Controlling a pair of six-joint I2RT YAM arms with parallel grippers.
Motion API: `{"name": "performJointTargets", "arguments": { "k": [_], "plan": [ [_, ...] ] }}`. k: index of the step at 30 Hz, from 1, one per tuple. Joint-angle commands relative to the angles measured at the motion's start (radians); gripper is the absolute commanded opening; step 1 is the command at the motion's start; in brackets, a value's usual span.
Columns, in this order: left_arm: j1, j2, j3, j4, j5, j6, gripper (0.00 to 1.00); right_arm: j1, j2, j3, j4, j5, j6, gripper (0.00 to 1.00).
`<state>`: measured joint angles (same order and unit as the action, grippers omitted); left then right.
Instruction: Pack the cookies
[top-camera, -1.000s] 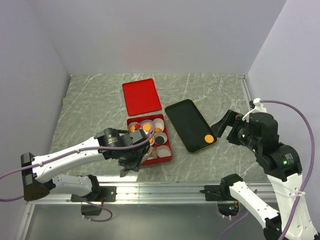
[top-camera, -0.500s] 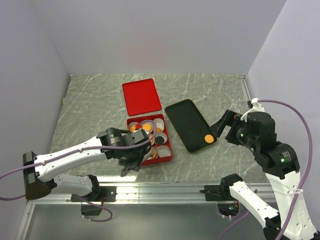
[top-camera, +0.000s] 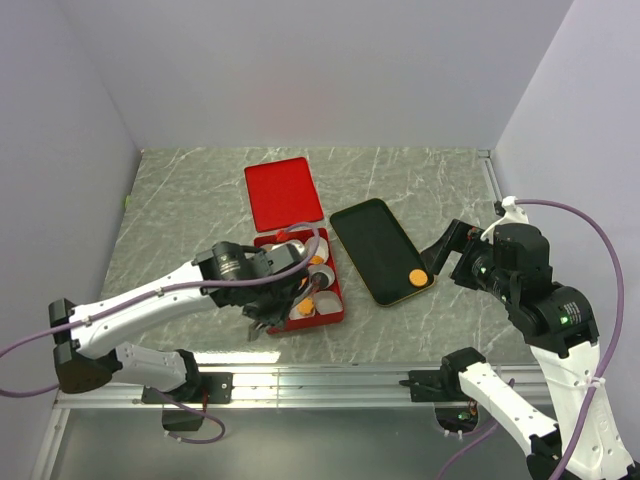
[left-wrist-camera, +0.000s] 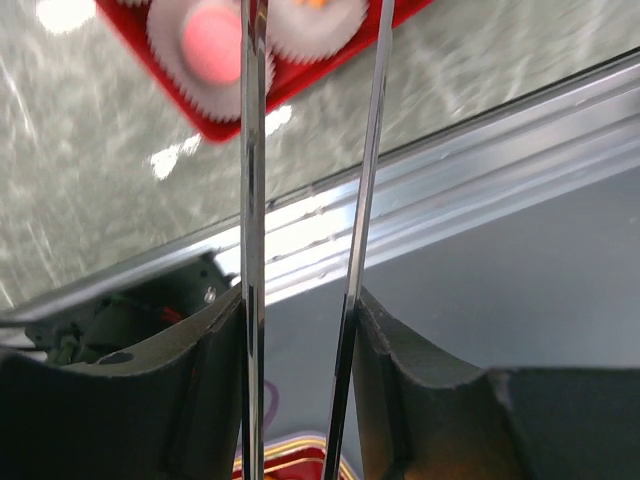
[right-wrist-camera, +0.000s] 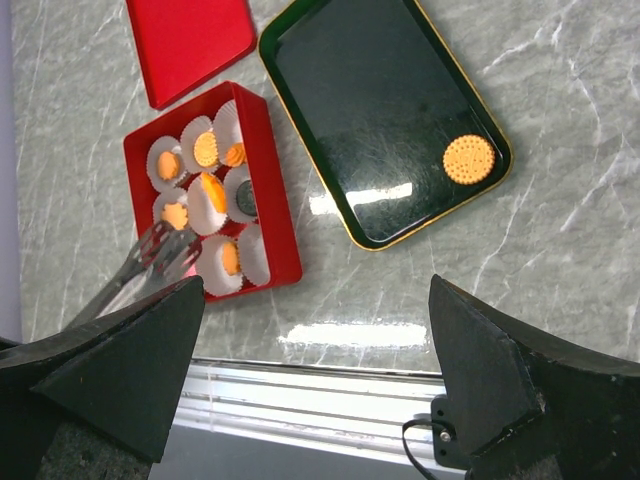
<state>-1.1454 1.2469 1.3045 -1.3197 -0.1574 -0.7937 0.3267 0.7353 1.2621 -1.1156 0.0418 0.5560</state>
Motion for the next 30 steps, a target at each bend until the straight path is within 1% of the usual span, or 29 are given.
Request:
{"name": "performJointTargets", "arguments": {
  "k": [1, 10, 13, 16, 22, 26, 30],
  "plan": [
    [-0.005, 0.063, 0.108, 0.005, -0.033, 0.051, 0.46, -0.005, -0.002, 0.013, 0.028, 0.026, -0.013, 1.0],
    [-0.005, 0.298, 0.352, 0.112, 0.019, 0.172, 0.43, -0.005, -0.008, 0.071, -0.012, 0.095, -0.033, 1.0],
    [-0.011, 0.393, 0.409, 0.134, 0.038, 0.212, 0.43, -0.003, -0.013, 0.071, -0.021, 0.095, -0.036, 1.0],
    [-0.022, 0.526, 0.533, 0.142, 0.05, 0.249, 0.44, -0.005, -0.019, 0.066, -0.029, 0.095, -0.036, 1.0],
    [-0.036, 0.706, 0.703, 0.12, 0.062, 0.315, 0.46, -0.005, -0.027, 0.065, -0.038, 0.101, -0.038, 1.0],
    [-0.045, 0.769, 0.731, 0.117, 0.059, 0.35, 0.45, -0.006, -0.03, 0.057, -0.041, 0.105, -0.039, 1.0],
    [-0.057, 0.792, 0.717, 0.125, 0.056, 0.366, 0.45, -0.005, -0.028, 0.051, -0.041, 0.105, -0.042, 1.0]
  ]
}}
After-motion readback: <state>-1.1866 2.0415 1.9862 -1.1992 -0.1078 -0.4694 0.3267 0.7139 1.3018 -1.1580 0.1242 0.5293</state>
